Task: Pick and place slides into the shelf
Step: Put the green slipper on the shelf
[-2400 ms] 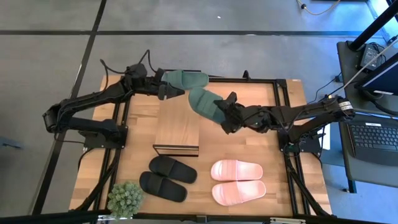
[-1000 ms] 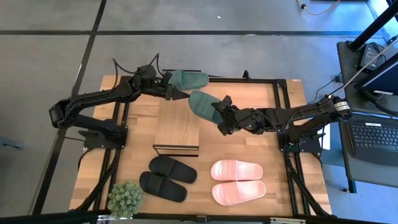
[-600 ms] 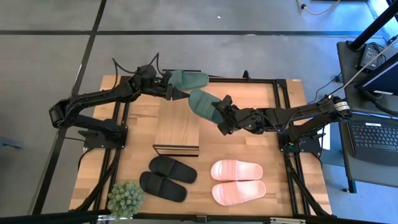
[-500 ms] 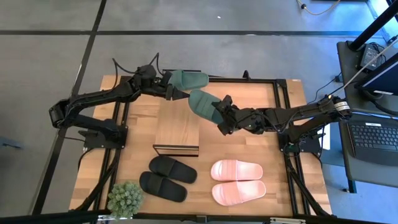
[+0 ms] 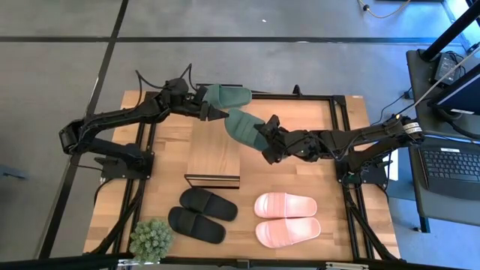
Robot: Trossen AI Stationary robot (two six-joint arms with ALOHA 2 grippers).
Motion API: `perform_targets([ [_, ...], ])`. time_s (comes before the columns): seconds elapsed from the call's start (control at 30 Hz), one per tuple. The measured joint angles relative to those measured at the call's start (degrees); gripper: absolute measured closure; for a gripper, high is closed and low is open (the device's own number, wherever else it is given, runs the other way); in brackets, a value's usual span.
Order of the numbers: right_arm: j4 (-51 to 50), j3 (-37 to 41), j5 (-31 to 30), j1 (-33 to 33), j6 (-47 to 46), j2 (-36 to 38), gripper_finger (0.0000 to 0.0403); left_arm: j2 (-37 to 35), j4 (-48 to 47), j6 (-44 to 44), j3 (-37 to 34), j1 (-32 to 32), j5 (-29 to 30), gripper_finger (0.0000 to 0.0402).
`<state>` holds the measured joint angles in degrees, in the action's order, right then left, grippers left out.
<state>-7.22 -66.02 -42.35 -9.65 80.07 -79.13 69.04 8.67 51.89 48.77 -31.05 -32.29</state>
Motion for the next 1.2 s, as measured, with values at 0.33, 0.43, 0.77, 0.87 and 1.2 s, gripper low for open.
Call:
perform_targets([
  [0.33, 0.68, 0.0, 0.44, 0.0, -0.02, 0.0, 0.0389, 0.0, 0.05, -0.5, 0.0, 0.0, 0.01, 0.0259],
  [0.43, 0.71, 0.0, 0.46, 0.0, -0.05, 0.0, 0.0389, -0.02, 0.07, -2.33, 0.0, 0.04, 0.85, 0.0274],
  [0.77, 1.51, 0.0, 1.32, -0.04, -0.04, 0.0, 0.039, -0.04, -0.23, -2.9, 0.0, 1.82, 0.67, 0.0316],
  [0.87, 1.52, 0.0, 1.82, -0.04, 0.0, 0.0, 0.039, -0.04, -0.23, -2.9, 0.0, 2.16, 0.66, 0.0314],
  [1.2, 1.83, 0.0, 1.9, -0.02, -0.02, 0.02, 0.039, -0.04, 0.09, -2.86, 0.0, 2.23, 1.55, 0.03],
])
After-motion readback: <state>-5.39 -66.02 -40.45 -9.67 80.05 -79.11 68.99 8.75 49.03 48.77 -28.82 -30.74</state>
